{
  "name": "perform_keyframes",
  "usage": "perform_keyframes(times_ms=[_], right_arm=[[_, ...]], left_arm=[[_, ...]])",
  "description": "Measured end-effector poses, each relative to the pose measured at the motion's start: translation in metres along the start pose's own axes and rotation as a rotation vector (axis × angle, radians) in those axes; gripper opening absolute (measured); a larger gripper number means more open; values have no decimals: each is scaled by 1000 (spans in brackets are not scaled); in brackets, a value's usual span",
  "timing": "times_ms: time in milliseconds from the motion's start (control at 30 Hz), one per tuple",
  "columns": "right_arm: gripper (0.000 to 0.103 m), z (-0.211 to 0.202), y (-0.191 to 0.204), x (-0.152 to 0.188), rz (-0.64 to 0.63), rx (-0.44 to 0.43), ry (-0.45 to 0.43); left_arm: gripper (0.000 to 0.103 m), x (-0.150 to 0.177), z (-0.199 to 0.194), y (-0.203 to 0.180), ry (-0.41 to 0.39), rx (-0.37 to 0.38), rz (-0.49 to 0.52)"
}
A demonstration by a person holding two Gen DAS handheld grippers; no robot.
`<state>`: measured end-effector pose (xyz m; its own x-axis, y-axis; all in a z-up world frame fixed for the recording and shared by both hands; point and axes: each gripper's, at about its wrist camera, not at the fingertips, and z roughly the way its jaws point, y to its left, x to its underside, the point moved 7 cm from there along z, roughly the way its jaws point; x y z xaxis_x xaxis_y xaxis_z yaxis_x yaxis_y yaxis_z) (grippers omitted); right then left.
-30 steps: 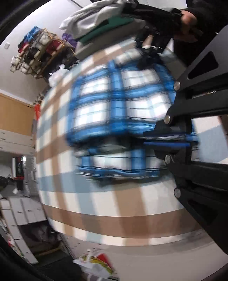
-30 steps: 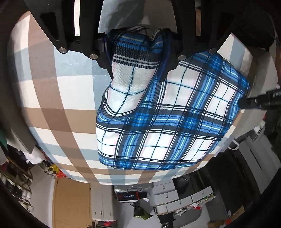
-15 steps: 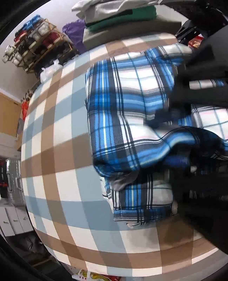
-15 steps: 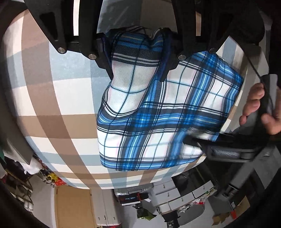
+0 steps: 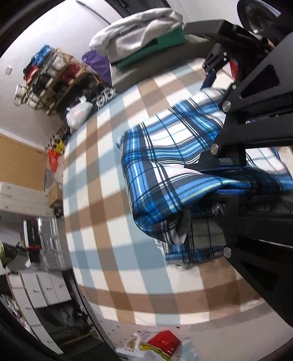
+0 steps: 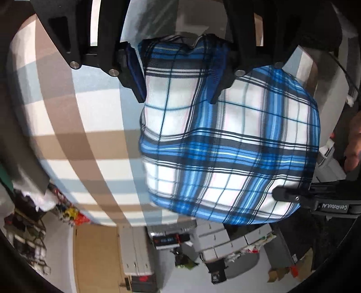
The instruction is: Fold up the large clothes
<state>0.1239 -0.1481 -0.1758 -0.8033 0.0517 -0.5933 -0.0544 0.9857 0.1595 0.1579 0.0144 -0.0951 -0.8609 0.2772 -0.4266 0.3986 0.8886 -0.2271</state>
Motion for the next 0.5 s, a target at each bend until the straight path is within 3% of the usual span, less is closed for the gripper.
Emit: perform_keyframes(times_ms=[200,400,467,500], right_arm=[[58,19,10,8,-11,-65,82],[58,32,25,16,-107,-56,125],[58,32,26,17,-109,-65,127],[58,32,26,17,-103,-85,132]], left_arm=[[7,34,34,49,59,42,-123],[8,45,47,70,33,108,-182],[17,41,46,76,23,101,-207],[30,40,45,80,25,83,-219]])
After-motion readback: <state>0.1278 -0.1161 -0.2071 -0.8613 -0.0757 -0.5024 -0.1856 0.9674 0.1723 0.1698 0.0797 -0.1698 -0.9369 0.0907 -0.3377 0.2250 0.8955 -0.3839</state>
